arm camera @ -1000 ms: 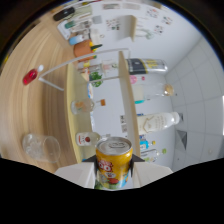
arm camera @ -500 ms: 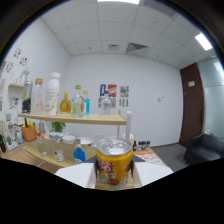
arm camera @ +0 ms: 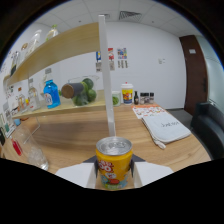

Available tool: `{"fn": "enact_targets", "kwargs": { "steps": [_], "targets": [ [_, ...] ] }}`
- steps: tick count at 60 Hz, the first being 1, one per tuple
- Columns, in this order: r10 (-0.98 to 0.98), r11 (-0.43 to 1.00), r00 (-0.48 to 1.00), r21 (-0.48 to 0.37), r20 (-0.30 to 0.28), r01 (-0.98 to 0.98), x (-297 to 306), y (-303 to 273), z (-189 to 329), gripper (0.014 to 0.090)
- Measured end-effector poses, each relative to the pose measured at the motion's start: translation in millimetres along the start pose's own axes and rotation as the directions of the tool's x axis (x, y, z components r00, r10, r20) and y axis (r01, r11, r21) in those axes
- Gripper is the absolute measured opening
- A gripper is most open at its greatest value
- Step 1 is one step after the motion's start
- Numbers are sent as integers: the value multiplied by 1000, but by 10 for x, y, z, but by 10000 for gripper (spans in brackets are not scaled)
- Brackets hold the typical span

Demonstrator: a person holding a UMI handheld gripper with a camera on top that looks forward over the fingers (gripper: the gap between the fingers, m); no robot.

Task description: Make me a cup of Vodka Sunrise.

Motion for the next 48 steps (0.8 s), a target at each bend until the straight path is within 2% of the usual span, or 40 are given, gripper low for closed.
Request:
{"fn": "enact_targets", "kwargs": {
  "steps": [9, 21, 36, 38, 43, 45, 48],
  "targets": [
    [-17, 998, 1000, -63, -24, 15, 29, 230, 60, 520],
    [-9, 998, 999, -65, -41, 6, 37, 271, -23, 529],
    [-34, 994, 997, -106, -72, 26, 64, 391, -149, 547],
    [-33, 993, 996, -118, -83, 23, 82, 400, -162, 603],
    [-44, 992, 991, -124, -123, 29, 141, 326, -258, 834],
    [-43, 992, 990, -124, -137, 26, 151, 279, -318, 861],
    [-31, 992, 990, -127, -137, 13, 95, 209, -429, 849]
  ]
}}
